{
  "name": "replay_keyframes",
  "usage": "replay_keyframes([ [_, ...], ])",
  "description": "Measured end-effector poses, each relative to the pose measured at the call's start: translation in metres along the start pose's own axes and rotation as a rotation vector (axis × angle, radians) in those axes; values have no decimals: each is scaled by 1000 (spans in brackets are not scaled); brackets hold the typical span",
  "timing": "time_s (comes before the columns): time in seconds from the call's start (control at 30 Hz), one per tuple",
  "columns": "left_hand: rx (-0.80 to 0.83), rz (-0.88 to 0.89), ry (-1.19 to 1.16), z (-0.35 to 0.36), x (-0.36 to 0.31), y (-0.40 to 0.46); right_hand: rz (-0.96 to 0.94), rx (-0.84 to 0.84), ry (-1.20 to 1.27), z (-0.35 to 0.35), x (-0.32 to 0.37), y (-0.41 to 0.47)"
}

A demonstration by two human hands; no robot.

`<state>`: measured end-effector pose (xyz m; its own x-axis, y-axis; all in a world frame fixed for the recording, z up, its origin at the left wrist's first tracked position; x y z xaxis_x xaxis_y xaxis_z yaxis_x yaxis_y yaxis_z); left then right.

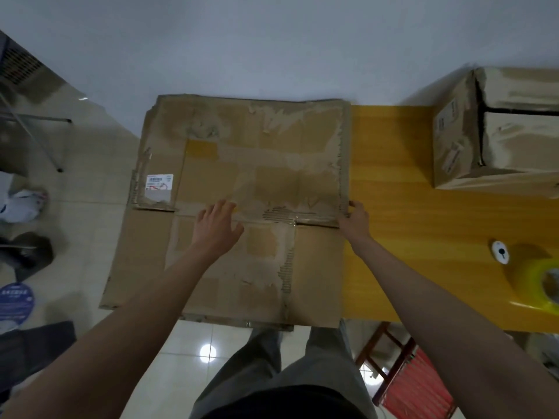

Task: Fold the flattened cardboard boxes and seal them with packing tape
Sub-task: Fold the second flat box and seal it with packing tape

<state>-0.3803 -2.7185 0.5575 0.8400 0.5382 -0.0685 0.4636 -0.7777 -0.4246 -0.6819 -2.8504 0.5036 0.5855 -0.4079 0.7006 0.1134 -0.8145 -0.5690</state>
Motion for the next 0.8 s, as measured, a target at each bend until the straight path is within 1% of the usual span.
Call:
replay_keyframes([
  [0.13,-4,1,0,-3,0,-1,14,0,256,5,4,-5],
  [0.2,-3,-4,0,-8,0,-2,18,-7,338,5,11,-11],
  [0.33,-13,21,-24,-26,-13,-4,-48,-74,369,-3,33,-25],
  [0.43,-43,118,-58,-50,-46,-7,-121,-125,396,-17,58,-41],
  [0.53,-113,218,-54,-77,-86,-13,-192,-155,446,-36,90,-59],
  [0.63,-136,304,-68,-99,-122,-25,-268,-177,448,-54,125,-81],
  [0.73,-209,319,-78,-120,-142,-40,-335,-173,455,-67,157,-104],
  [0.8,-264,290,-46,-131,-151,-50,-373,-167,485,-74,174,-121],
])
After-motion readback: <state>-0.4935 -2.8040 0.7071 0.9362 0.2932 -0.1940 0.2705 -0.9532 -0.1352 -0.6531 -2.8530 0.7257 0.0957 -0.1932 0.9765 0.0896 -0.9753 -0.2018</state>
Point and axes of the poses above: each hand's wrist, its own y-axis towards the middle knuckle, its own z-axis out of the palm, x = y × z, the point moved 7 cm from there along y, towards the middle knuckle, and after that the axes turned 8 degrees about -z, right-handed, at the moved point
